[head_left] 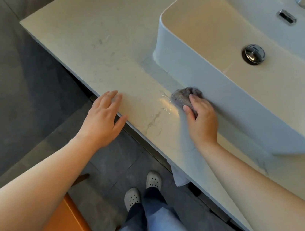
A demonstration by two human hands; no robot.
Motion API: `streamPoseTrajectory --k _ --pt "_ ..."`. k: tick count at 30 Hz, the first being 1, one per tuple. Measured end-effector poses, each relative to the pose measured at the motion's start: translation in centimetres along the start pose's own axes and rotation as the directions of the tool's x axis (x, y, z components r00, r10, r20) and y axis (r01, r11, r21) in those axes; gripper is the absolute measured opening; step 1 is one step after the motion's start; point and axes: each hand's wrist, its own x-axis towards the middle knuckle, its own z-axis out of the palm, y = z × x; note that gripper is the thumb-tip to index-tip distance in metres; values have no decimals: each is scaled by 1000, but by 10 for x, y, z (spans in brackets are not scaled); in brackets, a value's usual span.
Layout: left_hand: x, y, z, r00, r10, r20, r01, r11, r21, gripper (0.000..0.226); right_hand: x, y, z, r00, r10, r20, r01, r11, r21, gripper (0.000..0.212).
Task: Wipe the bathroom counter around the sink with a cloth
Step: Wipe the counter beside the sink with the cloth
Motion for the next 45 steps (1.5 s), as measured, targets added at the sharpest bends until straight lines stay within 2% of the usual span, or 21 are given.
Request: streamPoseTrajectory --k 6,10,20,25,32,35,38,41,43,45 --pt "14 -2 3 999 -23 36 23 1000 16 81 -1 3 16 999 -20 -51 20 1000 -14 41" --pt "21 -1 1 997 -80 -14 80 996 -26 78 5 0 19 1000 -1 -23 1 1000 9 38" --pt "19 0 9 997 -77 -5 77 995 61 74 16 -4 28 998 -30 -62 33 999 40 34" --pt "17 -4 12 998 -52 20 50 992 119 74 7 -6 26 996 -85 0 85 994 63 34" --pt "17 -15 7 997 26 75 -37 989 145 72 -52 -33 31 988 -138 62 133 988 77 35" --pt "20 -23 -1 999 39 33 -44 983 180 67 -68 -44 31 984 -151 96 139 983 117 28" --pt "27 -33 -5 1000 -23 9 20 976 216 71 -73 -58 24 983 -27 180 -22 964 264 26" --pt "34 -41 -5 998 2 58 -16 971 238 80 -66 -74 8 933 201 299 -324 829 455 24" --pt "37 -44 -3 996 26 88 -46 971 233 84 -53 -81 -4 928 286 238 -371 765 526 24" --pt "37 -45 0 995 38 88 -57 971 234 85 -32 -79 -13 945 317 81 -311 791 527 25"
